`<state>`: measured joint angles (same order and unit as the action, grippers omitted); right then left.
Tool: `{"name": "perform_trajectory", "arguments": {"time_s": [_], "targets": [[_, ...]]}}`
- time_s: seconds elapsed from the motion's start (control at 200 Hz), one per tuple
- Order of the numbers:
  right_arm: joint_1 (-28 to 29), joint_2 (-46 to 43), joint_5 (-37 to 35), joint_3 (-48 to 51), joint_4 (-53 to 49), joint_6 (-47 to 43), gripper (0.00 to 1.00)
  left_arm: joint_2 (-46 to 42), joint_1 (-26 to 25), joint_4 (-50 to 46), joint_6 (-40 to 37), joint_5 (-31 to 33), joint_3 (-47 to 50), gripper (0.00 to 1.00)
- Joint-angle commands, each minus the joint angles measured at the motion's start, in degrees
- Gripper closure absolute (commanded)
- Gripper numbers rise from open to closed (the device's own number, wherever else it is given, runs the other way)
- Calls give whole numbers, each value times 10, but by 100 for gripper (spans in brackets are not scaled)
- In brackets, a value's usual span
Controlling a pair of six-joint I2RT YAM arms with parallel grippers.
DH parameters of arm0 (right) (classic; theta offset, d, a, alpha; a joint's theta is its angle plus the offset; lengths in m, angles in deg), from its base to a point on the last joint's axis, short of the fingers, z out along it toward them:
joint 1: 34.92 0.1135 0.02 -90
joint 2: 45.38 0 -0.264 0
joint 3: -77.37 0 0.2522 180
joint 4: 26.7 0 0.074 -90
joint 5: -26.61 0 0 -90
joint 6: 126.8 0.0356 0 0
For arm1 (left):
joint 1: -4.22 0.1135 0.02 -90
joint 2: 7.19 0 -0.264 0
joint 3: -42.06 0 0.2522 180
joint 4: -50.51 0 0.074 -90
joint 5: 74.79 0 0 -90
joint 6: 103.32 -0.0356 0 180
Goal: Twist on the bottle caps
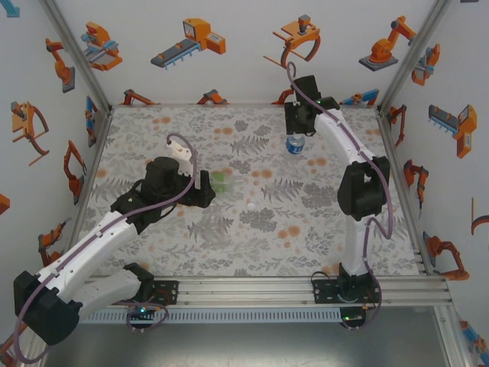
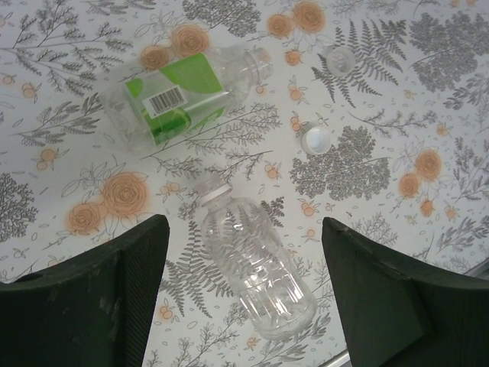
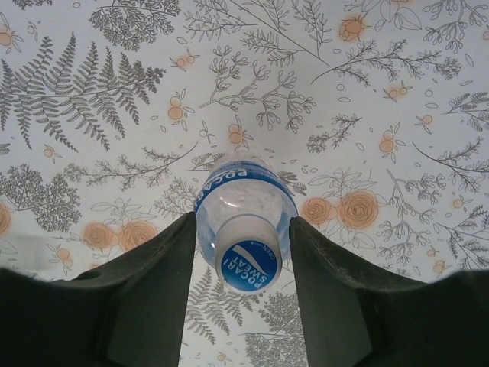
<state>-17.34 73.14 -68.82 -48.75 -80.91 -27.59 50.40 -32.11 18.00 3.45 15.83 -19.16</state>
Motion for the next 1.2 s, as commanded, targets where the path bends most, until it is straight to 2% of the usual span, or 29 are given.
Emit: {"name": "perform_trajectory", "arguments": {"time_s": [0.0,0.225,0.431,0.666,0.901,1.071,1.197], "targets": [[-3,-47,-2,-24,-17,5,50,10,1,-26,39,39,-13,25],[-3,-103,7,9,-30,14,50,77,-13,-127,158,80,-59,26],[-3,-160,15,73,-25,29,50,131,-100,-172,231,155,-62,22],[-3,-222,33,152,1,50,50,168,-142,-178,323,149,-36,21],[-3,-256,52,194,11,58,50,228,-159,-151,368,113,-19,21],[-3,-276,56,218,18,58,50,276,-169,-158,384,110,-20,21],[-3,-284,57,229,21,58,50,308,-174,-153,386,100,-20,25]]}}
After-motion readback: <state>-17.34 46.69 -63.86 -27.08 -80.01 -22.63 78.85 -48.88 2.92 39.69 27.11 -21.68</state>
